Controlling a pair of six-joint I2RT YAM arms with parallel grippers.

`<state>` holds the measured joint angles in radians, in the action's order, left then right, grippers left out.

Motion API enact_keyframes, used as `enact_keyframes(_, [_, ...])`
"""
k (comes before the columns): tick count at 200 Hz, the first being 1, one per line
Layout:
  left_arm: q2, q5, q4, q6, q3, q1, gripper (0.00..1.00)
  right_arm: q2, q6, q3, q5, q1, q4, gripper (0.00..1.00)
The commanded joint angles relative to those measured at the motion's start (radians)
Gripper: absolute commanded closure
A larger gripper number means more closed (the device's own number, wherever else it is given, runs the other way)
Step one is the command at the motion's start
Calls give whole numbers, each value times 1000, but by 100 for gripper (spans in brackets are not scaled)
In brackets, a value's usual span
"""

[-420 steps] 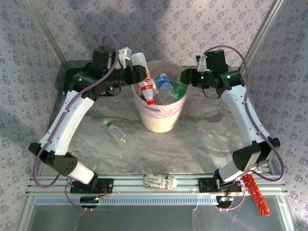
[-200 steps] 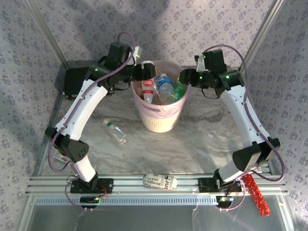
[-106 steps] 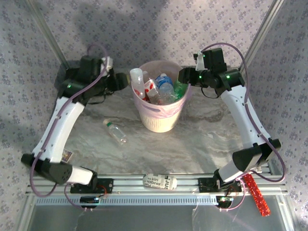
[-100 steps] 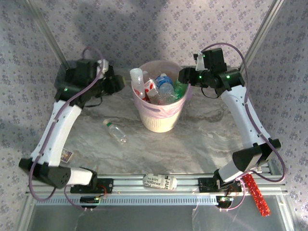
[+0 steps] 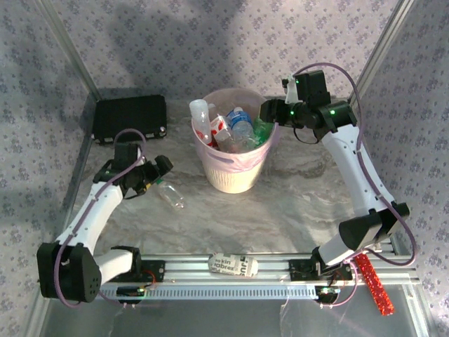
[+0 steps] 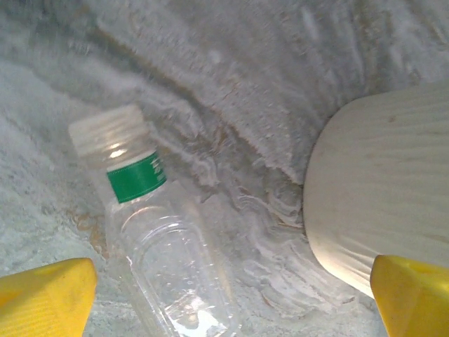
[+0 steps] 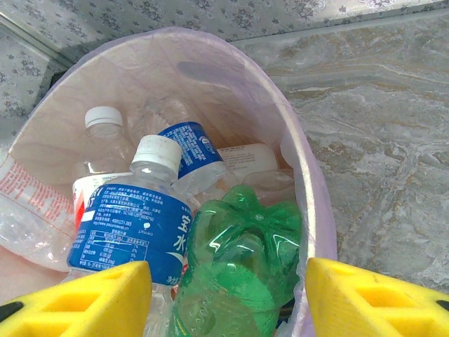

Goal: Put the plastic bottles in the bin

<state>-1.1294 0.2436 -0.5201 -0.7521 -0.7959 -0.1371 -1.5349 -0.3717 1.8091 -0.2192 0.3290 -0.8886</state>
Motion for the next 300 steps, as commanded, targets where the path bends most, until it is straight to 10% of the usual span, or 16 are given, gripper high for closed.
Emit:
enact_keyframes(1, [7, 11, 164, -92, 58, 4, 0, 24, 14, 3, 14, -4, -20, 33])
enact_keyframes(138, [-122, -17, 354, -196, 242, -71, 5, 33, 16, -10, 27, -5, -14, 21])
enact_keyframes(300, [32, -67, 161, -126, 79, -86, 42, 42, 14, -24, 35, -12, -1, 21])
